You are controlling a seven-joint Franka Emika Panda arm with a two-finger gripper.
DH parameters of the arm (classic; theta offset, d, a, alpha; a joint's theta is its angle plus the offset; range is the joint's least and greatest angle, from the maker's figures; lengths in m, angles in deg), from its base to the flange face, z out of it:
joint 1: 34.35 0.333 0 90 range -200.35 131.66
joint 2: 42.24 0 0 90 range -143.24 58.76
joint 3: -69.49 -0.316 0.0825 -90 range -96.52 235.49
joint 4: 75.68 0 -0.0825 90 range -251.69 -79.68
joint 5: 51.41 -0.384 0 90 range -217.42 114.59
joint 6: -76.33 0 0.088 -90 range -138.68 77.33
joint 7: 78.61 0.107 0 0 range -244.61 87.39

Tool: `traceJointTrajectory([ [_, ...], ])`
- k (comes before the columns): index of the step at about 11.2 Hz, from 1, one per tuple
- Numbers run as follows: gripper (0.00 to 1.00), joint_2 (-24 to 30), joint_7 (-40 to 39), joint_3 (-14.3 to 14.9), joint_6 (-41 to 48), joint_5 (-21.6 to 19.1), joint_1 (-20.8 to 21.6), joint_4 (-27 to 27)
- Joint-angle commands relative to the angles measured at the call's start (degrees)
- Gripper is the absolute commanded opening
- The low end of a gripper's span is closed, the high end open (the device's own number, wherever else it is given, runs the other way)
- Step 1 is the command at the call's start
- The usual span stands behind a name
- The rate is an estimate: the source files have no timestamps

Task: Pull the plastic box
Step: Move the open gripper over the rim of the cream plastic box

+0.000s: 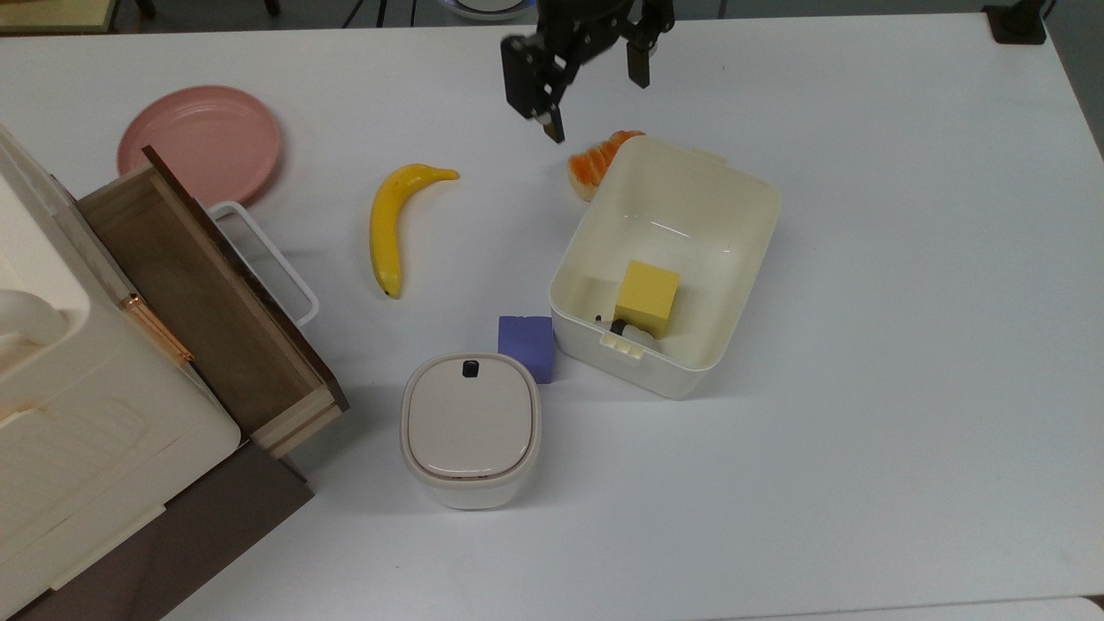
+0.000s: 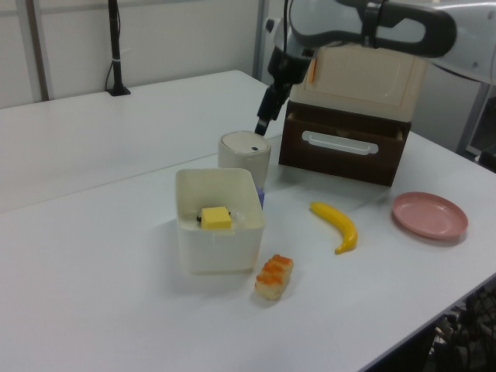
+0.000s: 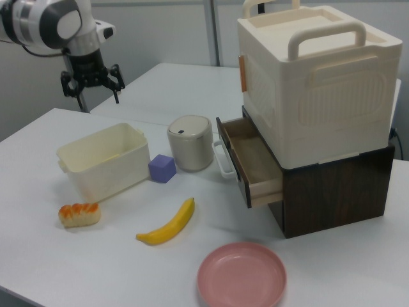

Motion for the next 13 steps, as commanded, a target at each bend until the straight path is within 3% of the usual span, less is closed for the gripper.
traceJointTrajectory([
  [1, 1.00, -2.96, -11.29, -0.21, -1.39, -0.34, 1.28, -0.38],
  [6, 1.00, -6.92, -22.97, -1.88, -1.39, 2.83, 2.33, 0.32],
  [13, 1.00, -10.88, -26.68, -2.50, -1.40, 8.19, 3.74, 0.24],
])
